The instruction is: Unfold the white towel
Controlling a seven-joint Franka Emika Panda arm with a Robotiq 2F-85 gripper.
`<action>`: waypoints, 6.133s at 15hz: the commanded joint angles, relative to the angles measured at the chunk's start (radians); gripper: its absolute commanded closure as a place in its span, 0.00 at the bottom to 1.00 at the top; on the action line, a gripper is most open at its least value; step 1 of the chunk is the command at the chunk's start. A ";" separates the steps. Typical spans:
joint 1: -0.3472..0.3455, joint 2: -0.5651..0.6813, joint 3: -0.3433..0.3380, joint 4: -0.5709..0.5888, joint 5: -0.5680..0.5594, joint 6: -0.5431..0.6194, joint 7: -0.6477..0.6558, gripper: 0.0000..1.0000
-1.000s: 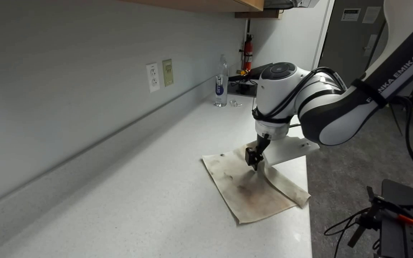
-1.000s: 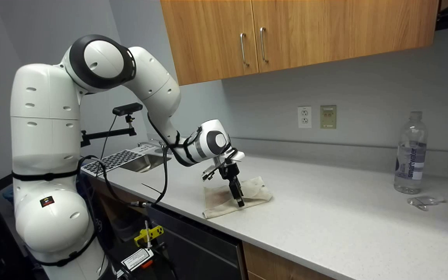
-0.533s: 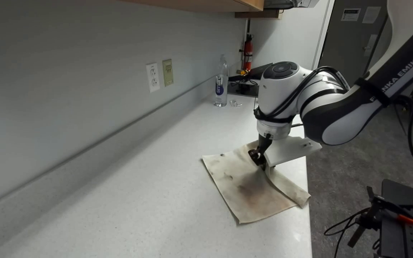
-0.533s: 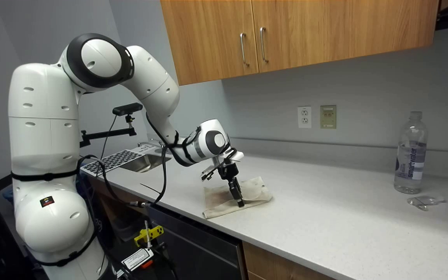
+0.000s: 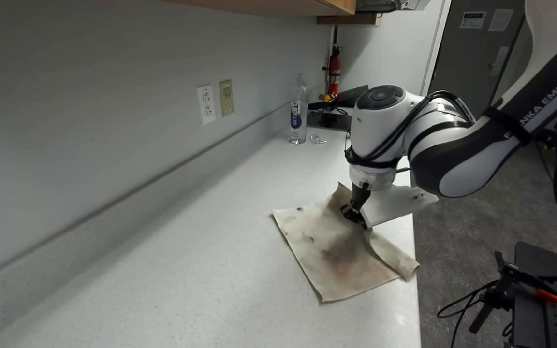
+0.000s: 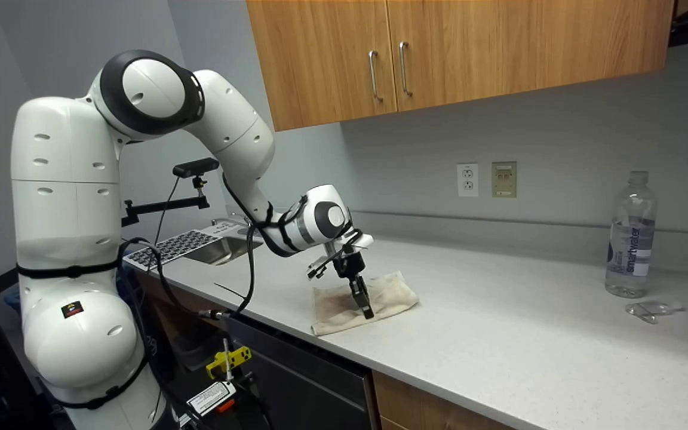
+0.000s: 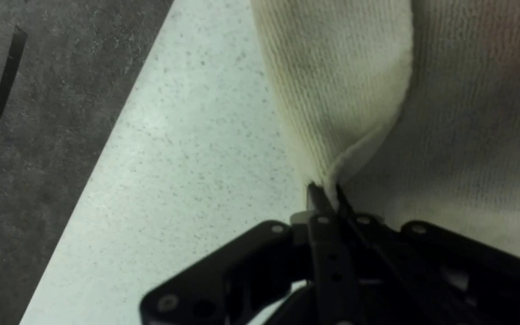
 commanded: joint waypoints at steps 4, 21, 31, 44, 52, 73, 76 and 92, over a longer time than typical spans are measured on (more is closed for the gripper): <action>-0.024 -0.093 0.006 -0.044 -0.035 -0.119 -0.158 0.99; 0.006 -0.078 0.038 -0.044 -0.154 -0.363 -0.301 0.00; 0.001 -0.042 0.097 -0.020 -0.429 -0.690 -0.156 0.00; -0.098 -0.066 0.131 -0.010 -0.241 -0.232 -0.351 0.00; -0.082 -0.072 0.104 -0.025 -0.098 -0.273 -0.548 0.00; -0.078 -0.056 0.098 -0.014 -0.196 -0.341 -0.502 0.00; -0.078 -0.056 0.098 -0.014 -0.196 -0.341 -0.502 0.00; -0.053 0.095 0.072 0.086 -0.389 -0.311 -0.350 0.00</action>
